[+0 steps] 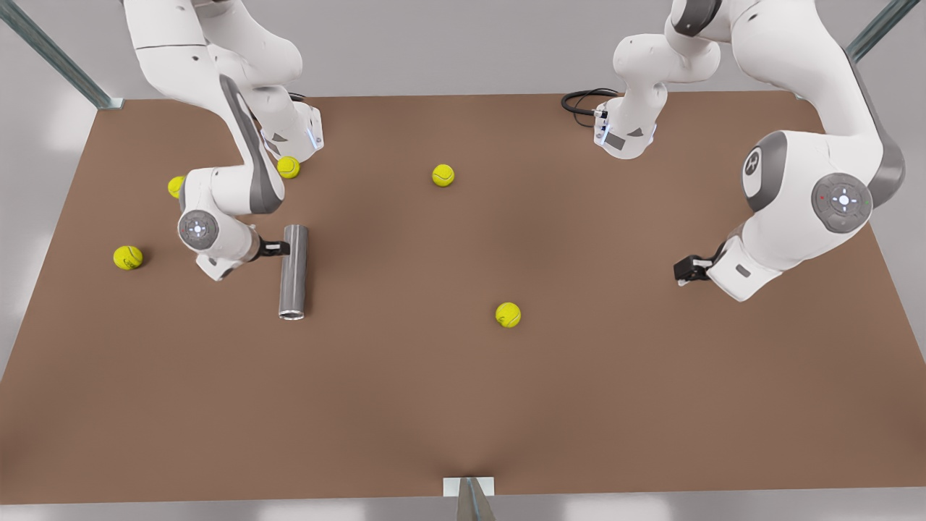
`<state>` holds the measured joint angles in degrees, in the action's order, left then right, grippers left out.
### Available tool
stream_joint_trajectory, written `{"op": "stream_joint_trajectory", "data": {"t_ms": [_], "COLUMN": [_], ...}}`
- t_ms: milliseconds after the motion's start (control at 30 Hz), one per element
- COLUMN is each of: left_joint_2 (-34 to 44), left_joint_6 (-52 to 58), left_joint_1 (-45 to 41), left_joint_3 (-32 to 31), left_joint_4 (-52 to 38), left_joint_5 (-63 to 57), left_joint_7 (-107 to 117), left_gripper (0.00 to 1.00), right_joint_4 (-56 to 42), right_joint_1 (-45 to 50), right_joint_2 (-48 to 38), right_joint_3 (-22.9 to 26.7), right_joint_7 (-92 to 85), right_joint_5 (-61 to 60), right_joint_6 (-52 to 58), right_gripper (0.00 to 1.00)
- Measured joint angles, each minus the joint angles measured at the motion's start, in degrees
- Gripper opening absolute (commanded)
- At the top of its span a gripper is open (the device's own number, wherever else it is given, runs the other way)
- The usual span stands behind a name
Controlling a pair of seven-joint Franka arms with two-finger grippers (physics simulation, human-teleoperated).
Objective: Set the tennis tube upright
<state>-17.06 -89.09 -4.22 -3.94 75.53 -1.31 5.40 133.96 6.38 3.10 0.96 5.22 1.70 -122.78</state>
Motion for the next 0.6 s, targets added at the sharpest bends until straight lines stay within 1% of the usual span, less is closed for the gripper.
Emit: {"op": "stream_joint_trajectory", "data": {"t_ms": [100,233,400,600], "left_joint_2": [-1.04,-1.35,-2.18,-2.72], "left_joint_6": [-0.88,-1.85,-2.96,-4.55], "left_joint_1": [0.03,0.09,0.11,0.17], "left_joint_3": [0.00,0.07,0.08,0.09], "left_joint_4": [0.00,0.00,0.00,0.00], "left_joint_5": [0.13,0.25,0.29,0.30], "left_joint_7": [0.03,0.04,0.07,0.11], "left_gripper": [1.00,1.00,1.00,1.00], "right_joint_4": [4.00,4.60,5.46,8.12], "right_joint_1": [0.01,1.69,2.38,2.10], "right_joint_2": [1.06,4.82,5.26,5.87], "right_joint_3": [-0.05,-0.55,-0.61,-0.60], "right_joint_7": [0.98,2.08,3.05,3.08], "right_joint_5": [0.02,0.00,0.00,-0.01], "right_joint_6": [-9.01,-16.39,-20.82,-22.90], "right_gripper": [1.00,1.00,1.00,1.00]}}
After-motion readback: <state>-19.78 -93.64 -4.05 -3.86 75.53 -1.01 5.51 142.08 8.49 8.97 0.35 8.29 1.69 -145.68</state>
